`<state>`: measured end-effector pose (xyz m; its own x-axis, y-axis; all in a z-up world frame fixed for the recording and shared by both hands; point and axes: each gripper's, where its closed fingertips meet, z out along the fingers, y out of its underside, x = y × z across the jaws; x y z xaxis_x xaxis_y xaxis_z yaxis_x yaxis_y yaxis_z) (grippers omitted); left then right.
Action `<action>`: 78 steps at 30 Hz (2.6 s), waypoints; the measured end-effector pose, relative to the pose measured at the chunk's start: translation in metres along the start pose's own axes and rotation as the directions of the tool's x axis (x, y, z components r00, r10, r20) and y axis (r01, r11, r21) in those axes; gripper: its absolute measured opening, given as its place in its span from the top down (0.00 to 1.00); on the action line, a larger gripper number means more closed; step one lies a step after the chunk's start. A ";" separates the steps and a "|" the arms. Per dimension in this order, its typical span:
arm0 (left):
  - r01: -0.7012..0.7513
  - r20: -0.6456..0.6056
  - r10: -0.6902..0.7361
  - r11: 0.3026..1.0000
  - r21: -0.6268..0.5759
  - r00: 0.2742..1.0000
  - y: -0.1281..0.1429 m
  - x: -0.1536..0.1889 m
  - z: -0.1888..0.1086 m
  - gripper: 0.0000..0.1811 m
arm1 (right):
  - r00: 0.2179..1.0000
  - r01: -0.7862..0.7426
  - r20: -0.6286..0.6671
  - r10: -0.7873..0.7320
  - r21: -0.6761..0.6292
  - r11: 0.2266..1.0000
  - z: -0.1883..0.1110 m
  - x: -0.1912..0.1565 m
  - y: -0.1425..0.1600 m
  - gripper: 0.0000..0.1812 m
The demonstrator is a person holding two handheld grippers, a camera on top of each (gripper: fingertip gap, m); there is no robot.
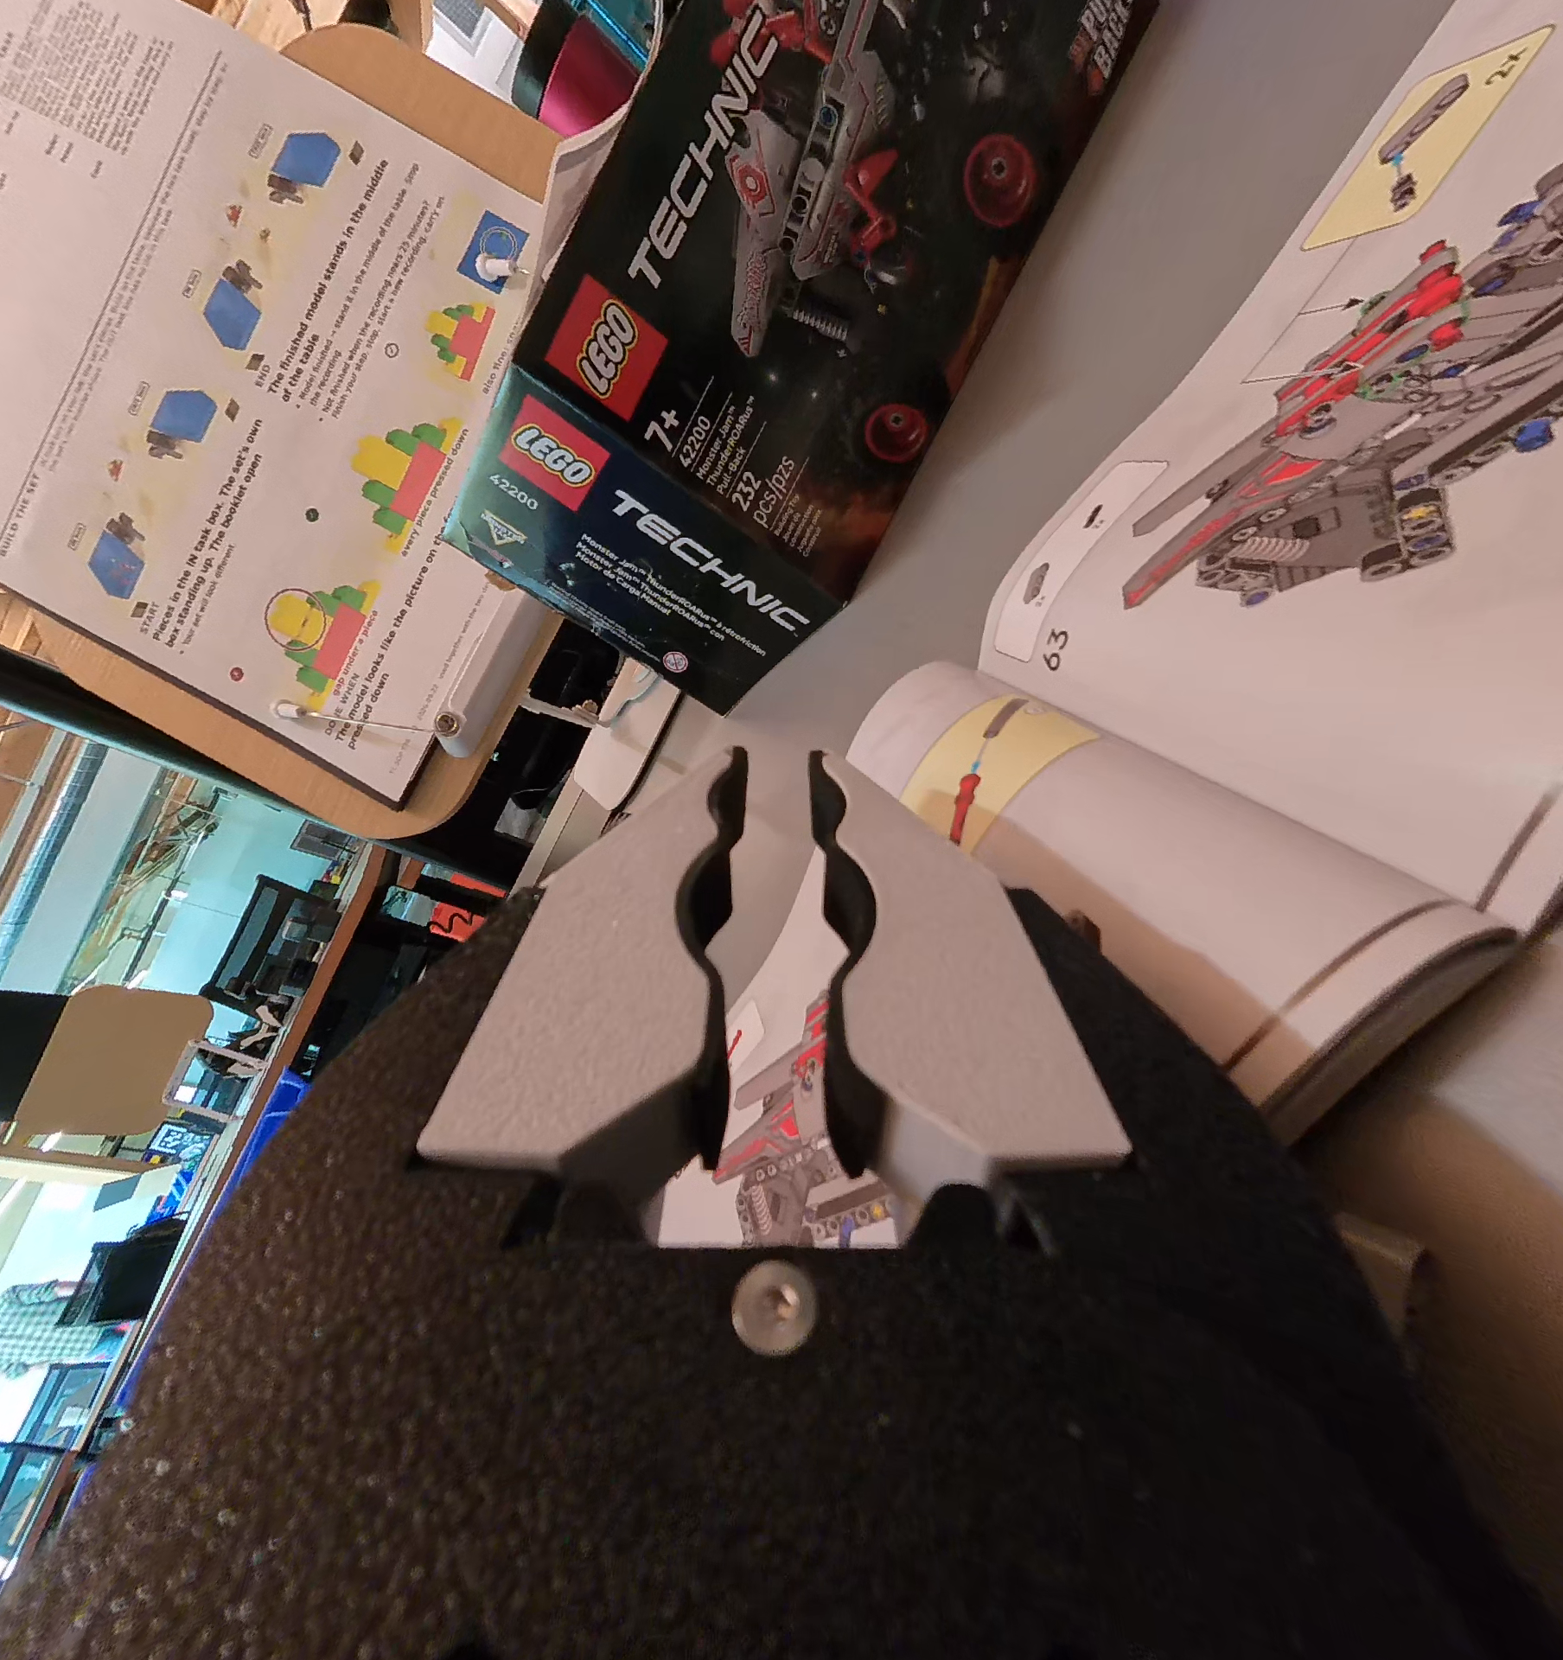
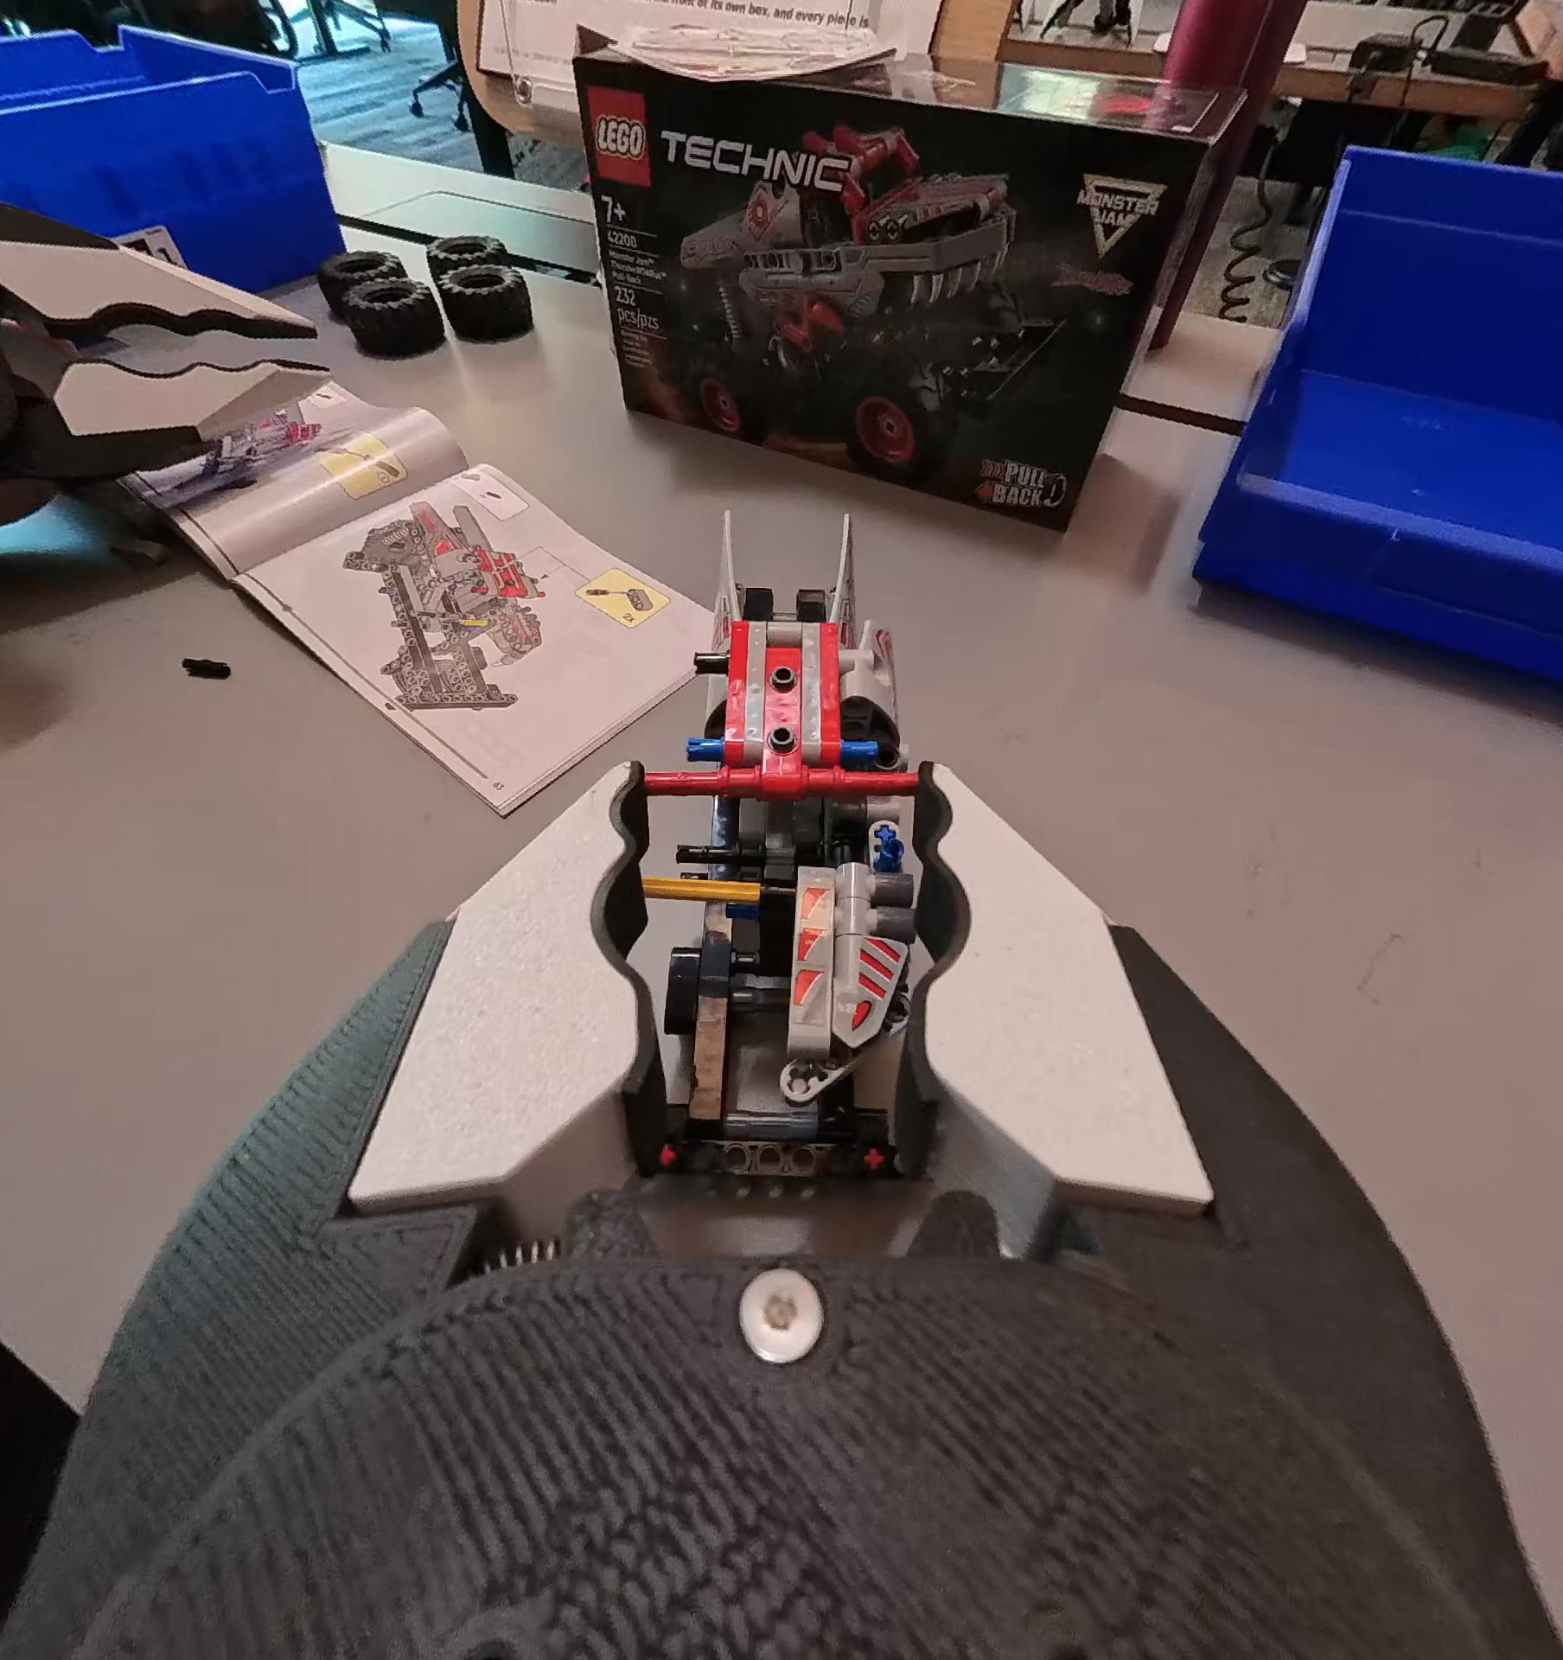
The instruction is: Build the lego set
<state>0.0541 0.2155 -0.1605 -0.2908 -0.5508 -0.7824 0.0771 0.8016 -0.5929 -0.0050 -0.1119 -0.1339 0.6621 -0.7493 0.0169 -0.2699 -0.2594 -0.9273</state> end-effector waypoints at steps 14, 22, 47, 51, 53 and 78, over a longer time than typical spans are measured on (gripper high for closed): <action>0.087 -0.069 -0.079 0.989 0.118 0.995 -0.058 0.004 -0.008 0.95 | 0.998 0.045 0.038 -0.045 0.000 0.999 -0.003 -0.003 0.000 0.68; 0.087 -0.489 0.098 0.936 0.341 0.867 -0.207 0.085 -0.009 0.90 | 0.986 0.090 0.139 -0.089 0.003 0.996 -0.014 -0.013 0.004 0.68; -0.043 0.176 0.029 0.996 0.076 0.984 -0.029 -0.038 -0.002 0.97 | 0.986 0.097 0.131 -0.101 0.036 0.995 -0.015 -0.014 0.002 0.65; -0.033 0.147 0.023 0.997 0.069 0.989 -0.030 -0.031 -0.001 0.97 | 0.980 0.156 0.120 -0.160 0.043 0.987 -0.033 -0.025 -0.015 0.49; -0.089 0.185 0.079 0.995 0.047 0.980 -0.030 -0.037 -0.003 0.97 | 0.975 0.208 0.060 -0.212 0.063 0.976 -0.044 -0.033 -0.035 0.53; -0.018 0.124 0.010 0.998 0.063 0.992 -0.029 -0.022 0.000 0.98 | 0.929 0.339 0.246 -0.278 -0.256 0.905 0.078 -0.149 0.049 1.00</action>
<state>0.0584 0.2044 -0.1265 -0.1696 -0.5671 -0.8060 0.1423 0.7952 -0.5894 -0.0620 0.0343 -0.2114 0.8618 -0.4737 0.1815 -0.1989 -0.6446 -0.7382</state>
